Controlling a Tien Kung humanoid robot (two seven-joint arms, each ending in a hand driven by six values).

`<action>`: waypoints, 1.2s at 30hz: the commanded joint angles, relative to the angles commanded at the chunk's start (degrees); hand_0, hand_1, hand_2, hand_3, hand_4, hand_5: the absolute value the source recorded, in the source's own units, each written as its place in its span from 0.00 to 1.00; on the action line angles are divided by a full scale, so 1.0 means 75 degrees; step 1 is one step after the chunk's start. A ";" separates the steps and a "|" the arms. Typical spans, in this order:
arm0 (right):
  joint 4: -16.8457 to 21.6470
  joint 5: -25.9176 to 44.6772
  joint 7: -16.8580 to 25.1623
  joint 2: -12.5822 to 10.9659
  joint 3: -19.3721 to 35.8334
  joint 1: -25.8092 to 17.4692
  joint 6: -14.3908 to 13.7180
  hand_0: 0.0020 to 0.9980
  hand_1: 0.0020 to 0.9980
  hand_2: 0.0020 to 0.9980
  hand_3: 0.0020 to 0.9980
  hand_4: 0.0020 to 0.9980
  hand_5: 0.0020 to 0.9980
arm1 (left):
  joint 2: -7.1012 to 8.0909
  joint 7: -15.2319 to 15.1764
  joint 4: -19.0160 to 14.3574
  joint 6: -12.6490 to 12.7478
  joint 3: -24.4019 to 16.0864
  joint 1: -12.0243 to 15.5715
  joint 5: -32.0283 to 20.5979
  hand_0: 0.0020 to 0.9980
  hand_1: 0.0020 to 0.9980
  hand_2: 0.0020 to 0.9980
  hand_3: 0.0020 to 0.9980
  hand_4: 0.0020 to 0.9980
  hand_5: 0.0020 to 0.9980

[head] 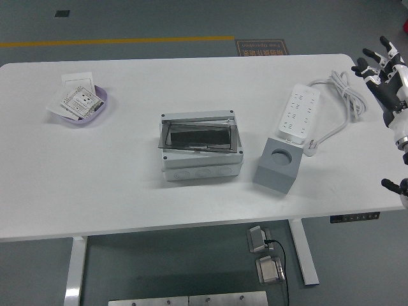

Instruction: Pick up the cylinder from the cube,place it in the box,flap close box

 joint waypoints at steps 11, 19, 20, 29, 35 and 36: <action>-0.0004 -0.0068 0.0038 -0.0003 -0.0001 -0.0030 0.0170 0.73 0.57 0.99 0.65 0.74 0.45 | -0.0016 -0.0038 0.0000 0.0046 -0.0011 0.0006 0.0020 0.58 0.62 0.54 0.60 0.71 0.35; 0.0001 -0.0062 0.0057 -0.0007 0.0006 -0.0014 0.0203 0.70 0.50 0.99 0.63 0.75 0.45 | -0.0017 -0.0042 0.0000 0.0083 -0.0040 0.0031 0.0041 0.58 0.62 0.55 0.60 0.71 0.35; 0.0008 -0.0068 0.0060 -0.0012 -0.0001 -0.0004 0.0206 0.70 0.50 0.99 0.63 0.75 0.45 | -0.0021 -0.0043 0.0000 0.0088 -0.0049 0.0035 0.0051 0.58 0.62 0.55 0.60 0.71 0.35; 0.0054 -0.0107 0.0080 -0.0048 -0.0020 0.0018 0.0210 0.53 0.45 1.00 0.65 0.75 0.47 | -0.0004 -0.0087 0.0000 0.0115 -0.0059 0.0038 0.0063 0.58 0.63 0.55 0.60 0.70 0.35; 0.0062 -0.0123 0.0075 -0.0049 0.0011 -0.0003 0.0219 0.53 0.44 1.00 0.64 0.76 0.47 | -0.0008 -0.0107 0.0000 0.0126 -0.0072 0.0042 0.0087 0.58 0.63 0.55 0.60 0.70 0.35; 0.0062 -0.0127 0.0071 -0.0048 0.0014 -0.0006 0.0222 0.53 0.44 1.00 0.64 0.76 0.47 | -0.0009 -0.0108 0.0000 0.0127 -0.0076 0.0042 0.0093 0.58 0.63 0.55 0.60 0.70 0.35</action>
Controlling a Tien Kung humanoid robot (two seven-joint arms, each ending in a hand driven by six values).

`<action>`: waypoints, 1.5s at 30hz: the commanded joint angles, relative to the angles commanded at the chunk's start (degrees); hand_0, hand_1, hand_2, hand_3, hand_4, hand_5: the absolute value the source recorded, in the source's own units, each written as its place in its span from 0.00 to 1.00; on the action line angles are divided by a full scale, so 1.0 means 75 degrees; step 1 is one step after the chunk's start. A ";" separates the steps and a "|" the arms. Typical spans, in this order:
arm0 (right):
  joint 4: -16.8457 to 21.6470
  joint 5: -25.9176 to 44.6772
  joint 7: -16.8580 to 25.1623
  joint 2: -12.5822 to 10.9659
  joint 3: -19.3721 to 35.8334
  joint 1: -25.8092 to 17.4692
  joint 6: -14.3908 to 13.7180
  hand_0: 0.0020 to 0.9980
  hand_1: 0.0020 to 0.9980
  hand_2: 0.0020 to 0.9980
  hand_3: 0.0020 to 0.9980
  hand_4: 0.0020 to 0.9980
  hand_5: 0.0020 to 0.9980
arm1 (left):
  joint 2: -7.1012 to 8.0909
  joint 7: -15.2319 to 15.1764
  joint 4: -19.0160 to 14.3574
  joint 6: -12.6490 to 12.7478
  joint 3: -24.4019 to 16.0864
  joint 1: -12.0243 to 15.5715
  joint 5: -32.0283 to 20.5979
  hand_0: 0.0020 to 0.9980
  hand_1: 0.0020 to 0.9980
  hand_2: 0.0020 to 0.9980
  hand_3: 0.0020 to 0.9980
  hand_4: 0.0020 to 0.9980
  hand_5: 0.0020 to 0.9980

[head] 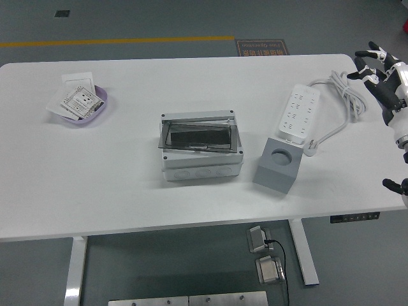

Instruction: Pick up the cylinder from the cube,place it in the box,flap close box

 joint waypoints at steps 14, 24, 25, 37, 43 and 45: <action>0.0000 -0.0042 -0.0025 0.0017 0.0016 0.0001 0.0027 0.52 0.43 1.00 0.63 0.75 0.47 | -0.0027 0.0031 0.0000 -0.0005 -0.0031 0.0012 0.0037 0.58 0.63 0.55 0.59 0.70 0.35; -0.0015 -0.0070 -0.0034 0.0042 0.0013 -0.0011 0.0032 0.53 0.43 1.00 0.63 0.75 0.47 | -0.0007 0.0035 0.0000 -0.0004 0.0054 0.0008 -0.0059 0.58 0.64 0.55 0.59 0.70 0.35; -0.0018 -0.0072 -0.0039 0.0045 0.0016 -0.0020 0.0031 0.53 0.43 1.00 0.63 0.75 0.47 | -0.0008 0.0034 0.0000 -0.0004 0.0067 0.0007 -0.0070 0.58 0.64 0.55 0.59 0.70 0.35; -0.0051 -0.0094 -0.0078 0.0066 0.0052 -0.0061 0.0011 0.53 0.42 0.99 0.64 0.75 0.47 | 0.0054 0.0045 0.0000 -0.0005 0.0075 0.0010 -0.0065 0.58 0.64 0.55 0.59 0.70 0.34; -0.0116 -0.0210 -0.0203 0.0081 0.0047 -0.0055 0.0133 0.53 0.41 0.99 0.64 0.75 0.47 | 0.0053 0.0053 0.0000 -0.0003 0.0116 0.0004 -0.0098 0.58 0.64 0.55 0.59 0.70 0.34; -0.0135 -0.0316 -0.0253 0.0075 0.0047 -0.0044 0.0252 0.53 0.41 0.99 0.64 0.75 0.47 | 0.0051 0.0059 0.0000 -0.0002 0.0092 0.0008 -0.0078 0.58 0.64 0.55 0.59 0.70 0.34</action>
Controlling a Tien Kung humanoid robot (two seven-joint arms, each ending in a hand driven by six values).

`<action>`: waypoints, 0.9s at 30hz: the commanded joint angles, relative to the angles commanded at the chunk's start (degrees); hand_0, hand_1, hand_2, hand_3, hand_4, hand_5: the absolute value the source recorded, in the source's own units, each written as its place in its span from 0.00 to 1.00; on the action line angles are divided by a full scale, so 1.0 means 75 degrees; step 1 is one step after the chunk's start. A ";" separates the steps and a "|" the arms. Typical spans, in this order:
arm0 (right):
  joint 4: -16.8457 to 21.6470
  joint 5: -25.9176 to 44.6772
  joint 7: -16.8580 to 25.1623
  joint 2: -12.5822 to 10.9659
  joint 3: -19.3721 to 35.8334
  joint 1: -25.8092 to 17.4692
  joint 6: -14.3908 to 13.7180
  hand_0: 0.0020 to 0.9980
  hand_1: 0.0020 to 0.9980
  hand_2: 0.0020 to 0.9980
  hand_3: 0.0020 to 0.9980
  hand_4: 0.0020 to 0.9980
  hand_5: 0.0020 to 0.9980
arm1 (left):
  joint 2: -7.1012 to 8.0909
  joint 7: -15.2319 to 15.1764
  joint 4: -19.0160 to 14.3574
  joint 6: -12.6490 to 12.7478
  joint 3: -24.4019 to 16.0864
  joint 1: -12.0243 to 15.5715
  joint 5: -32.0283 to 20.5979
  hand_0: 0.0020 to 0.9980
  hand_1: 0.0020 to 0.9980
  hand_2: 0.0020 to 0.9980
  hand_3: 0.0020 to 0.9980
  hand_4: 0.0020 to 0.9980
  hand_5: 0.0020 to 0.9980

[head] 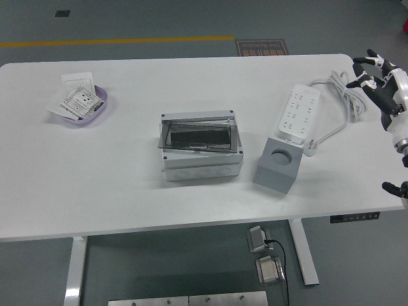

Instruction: Pick up the cylinder from the cube,place it in the box,flap close box

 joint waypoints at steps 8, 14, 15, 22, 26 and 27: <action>-0.0021 -0.0132 0.0009 0.0033 -0.0023 0.0062 0.0140 0.78 0.79 0.98 1.00 0.95 0.79 | -0.0025 0.0011 0.0000 -0.0009 -0.0050 0.0002 0.0043 0.58 0.64 0.55 0.59 0.70 0.34; -0.0021 -0.0087 0.0048 0.0030 -0.0010 0.0038 0.0126 0.89 0.88 0.99 1.00 1.00 0.92 | -0.0025 -0.0004 0.0000 -0.0007 -0.0072 0.0006 0.0063 0.58 0.64 0.55 0.59 0.70 0.34; -0.0017 -0.0077 0.0057 0.0029 -0.0003 0.0038 0.0122 0.89 0.88 0.99 1.00 1.00 0.92 | -0.0026 -0.0001 0.0000 -0.0008 -0.0089 0.0010 0.0080 0.58 0.64 0.55 0.59 0.70 0.34; 0.0008 -0.0006 0.0093 0.0030 0.0031 0.0042 0.0093 0.88 0.87 0.98 1.00 1.00 0.96 | -0.0034 -0.0001 0.0000 -0.0011 -0.0103 0.0014 0.0099 0.58 0.64 0.55 0.59 0.70 0.34; 0.0013 0.0011 0.0100 0.0034 0.0036 0.0044 0.0080 0.87 0.86 0.98 1.00 1.00 0.97 | -0.0035 0.0000 0.0000 -0.0012 -0.0105 0.0018 0.0105 0.58 0.64 0.55 0.59 0.70 0.34; 0.0014 0.0015 0.0102 0.0034 0.0038 0.0044 0.0077 0.87 0.86 0.98 1.00 1.00 0.97 | -0.0034 0.0000 0.0000 -0.0012 -0.0108 0.0020 0.0109 0.58 0.64 0.55 0.59 0.70 0.34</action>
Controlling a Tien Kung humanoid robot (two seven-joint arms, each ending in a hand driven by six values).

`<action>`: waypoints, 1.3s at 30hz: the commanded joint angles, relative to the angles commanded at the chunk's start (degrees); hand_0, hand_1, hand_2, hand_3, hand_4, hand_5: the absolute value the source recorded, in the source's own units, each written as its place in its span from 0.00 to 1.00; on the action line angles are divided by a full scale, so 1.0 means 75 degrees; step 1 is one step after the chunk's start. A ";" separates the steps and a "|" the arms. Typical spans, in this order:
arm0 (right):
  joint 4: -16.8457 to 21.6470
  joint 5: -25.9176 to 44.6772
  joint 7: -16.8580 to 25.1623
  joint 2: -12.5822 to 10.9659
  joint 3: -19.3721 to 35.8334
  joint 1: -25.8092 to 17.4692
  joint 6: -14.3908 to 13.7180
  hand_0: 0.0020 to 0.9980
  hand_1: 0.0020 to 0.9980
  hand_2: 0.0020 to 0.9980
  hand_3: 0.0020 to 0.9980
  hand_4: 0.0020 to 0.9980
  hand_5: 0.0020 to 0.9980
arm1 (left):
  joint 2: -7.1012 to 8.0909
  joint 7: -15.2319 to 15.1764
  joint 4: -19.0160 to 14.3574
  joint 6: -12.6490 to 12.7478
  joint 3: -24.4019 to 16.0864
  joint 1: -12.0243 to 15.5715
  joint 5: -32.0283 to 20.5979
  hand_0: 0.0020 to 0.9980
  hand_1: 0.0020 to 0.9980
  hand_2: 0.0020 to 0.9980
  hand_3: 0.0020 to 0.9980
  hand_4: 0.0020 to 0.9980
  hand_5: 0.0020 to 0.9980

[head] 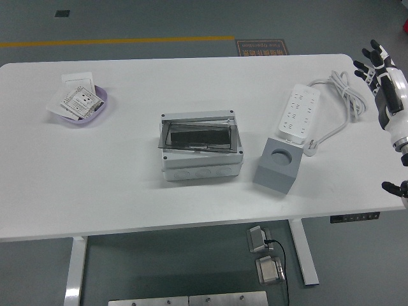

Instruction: Pick up the cylinder from the cube,place it in the box,flap close box

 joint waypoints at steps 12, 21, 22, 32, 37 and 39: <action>0.0005 0.0028 0.0013 -0.0006 0.0030 -0.0010 -0.0026 0.87 0.86 0.98 1.00 1.00 0.97 | 0.0006 -0.0010 0.0000 -0.0002 0.0010 0.0001 0.0000 0.58 0.64 0.55 0.59 0.70 0.34; 0.0005 0.0012 0.0020 -0.0001 0.0023 -0.0008 -0.0071 0.86 0.85 0.98 1.00 1.00 0.98 | -0.0002 -0.0005 0.0000 -0.0010 -0.0054 0.0005 0.0072 0.58 0.64 0.55 0.59 0.70 0.34; 0.0001 0.0014 0.0020 -0.0001 0.0025 -0.0011 -0.0075 0.86 0.85 0.98 1.00 1.00 0.98 | 0.0000 -0.0006 0.0000 -0.0010 -0.0056 0.0005 0.0073 0.58 0.64 0.55 0.59 0.70 0.34; -0.0066 0.0051 0.0060 -0.0008 0.0055 -0.0027 -0.0152 0.87 0.86 0.98 1.00 1.00 0.97 | -0.0019 0.0032 0.0000 -0.0029 -0.0188 0.0017 0.0195 0.58 0.64 0.55 0.59 0.70 0.34; -0.0074 0.0074 0.0132 -0.0011 0.0097 -0.0024 -0.0293 0.86 0.85 0.98 1.00 1.00 0.96 | -0.0025 0.0036 0.0000 -0.0034 -0.0179 0.0005 0.0189 0.58 0.64 0.56 0.59 0.70 0.34; -0.0072 0.0056 0.0163 -0.0015 0.0115 -0.0026 -0.0338 0.86 0.85 0.98 1.00 1.00 0.96 | -0.0019 0.0035 0.0000 -0.0037 -0.0165 0.0000 0.0173 0.58 0.64 0.56 0.59 0.70 0.34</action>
